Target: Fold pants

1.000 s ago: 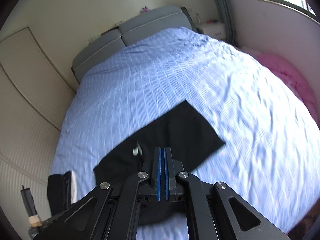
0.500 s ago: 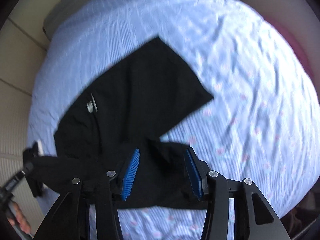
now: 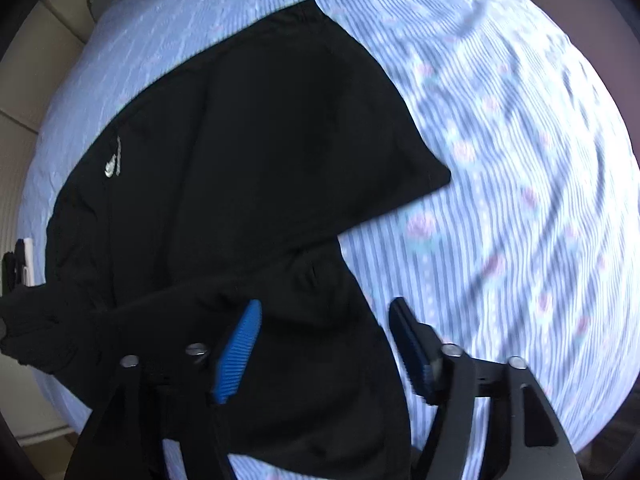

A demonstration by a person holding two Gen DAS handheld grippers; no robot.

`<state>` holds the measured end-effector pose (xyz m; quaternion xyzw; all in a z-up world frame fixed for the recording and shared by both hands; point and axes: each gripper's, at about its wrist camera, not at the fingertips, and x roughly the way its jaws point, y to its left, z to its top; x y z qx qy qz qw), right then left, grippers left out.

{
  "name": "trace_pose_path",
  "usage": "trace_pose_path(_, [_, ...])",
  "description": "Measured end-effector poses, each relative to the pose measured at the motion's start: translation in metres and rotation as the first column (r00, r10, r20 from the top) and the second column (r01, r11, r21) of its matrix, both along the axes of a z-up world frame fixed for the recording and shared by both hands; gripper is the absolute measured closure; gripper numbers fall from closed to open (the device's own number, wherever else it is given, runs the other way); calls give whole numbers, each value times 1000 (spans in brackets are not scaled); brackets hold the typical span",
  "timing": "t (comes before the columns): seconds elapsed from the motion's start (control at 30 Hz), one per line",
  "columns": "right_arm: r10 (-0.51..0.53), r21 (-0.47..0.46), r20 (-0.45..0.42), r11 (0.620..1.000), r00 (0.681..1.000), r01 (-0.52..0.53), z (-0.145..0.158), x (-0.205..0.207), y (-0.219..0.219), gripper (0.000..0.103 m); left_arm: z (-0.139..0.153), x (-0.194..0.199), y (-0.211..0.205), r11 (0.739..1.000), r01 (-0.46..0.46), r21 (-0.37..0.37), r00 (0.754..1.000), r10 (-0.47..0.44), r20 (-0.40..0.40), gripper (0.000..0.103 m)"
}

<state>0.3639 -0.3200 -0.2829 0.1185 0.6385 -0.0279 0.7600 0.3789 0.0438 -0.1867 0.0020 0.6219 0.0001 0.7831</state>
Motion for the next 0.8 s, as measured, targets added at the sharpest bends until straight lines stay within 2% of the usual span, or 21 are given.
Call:
trace_pose_path(0.1, [45, -30, -53, 998, 998, -46, -14, 4, -1, 24, -3, 2, -3, 1000, -11, -6, 1000, 11, -11, 95])
trace_pose_path(0.2, [56, -19, -126, 998, 990, -59, -34, 5, -2, 25, -5, 2, -6, 1000, -11, 4, 1000, 11, -13, 95])
trace_pose_path(0.23, [60, -11, -150, 998, 987, -62, -41, 4, -1, 29, -5, 2, -6, 1000, -13, 3, 1000, 13, -14, 95])
trace_pose_path(0.3, [61, -25, -168, 998, 984, -66, -47, -2, 2, 42, -6, 2, -6, 1000, -18, 2, 1000, 18, -18, 95])
trace_pose_path(0.33, [58, -26, -160, 998, 985, -63, -46, -4, 3, 55, -7, 2, -5, 1000, -21, -2, 1000, 21, -19, 95])
trace_pose_path(0.37, [59, -21, -150, 998, 987, -63, -44, -7, 4, 75, -7, 2, -4, 1000, -27, -4, 999, 27, -21, 95])
trace_pose_path(0.4, [62, -26, -147, 997, 987, -66, -42, -10, 4, 87, -7, 2, -3, 1000, -29, -5, 999, 29, -23, 95])
trace_pose_path(0.43, [63, -29, -148, 997, 987, -68, -39, -15, 4, 95, -7, 1, -1, 999, -32, -8, 999, 32, -23, 95])
trace_pose_path(0.5, [42, -38, -116, 998, 992, -46, -22, -28, 1, 95, -7, -1, 5, 999, -49, -15, 999, 48, -24, 95])
trace_pose_path(0.63, [-22, -4, 34, 1000, 999, 23, 37, -67, -13, 97, -9, -7, 14, 995, -84, -49, 996, 82, -43, 95])
trace_pose_path(0.8, [-94, -29, 203, 994, 975, 102, 112, -100, -27, 99, 1, -14, 17, 990, -104, -92, 994, 101, -34, 95])
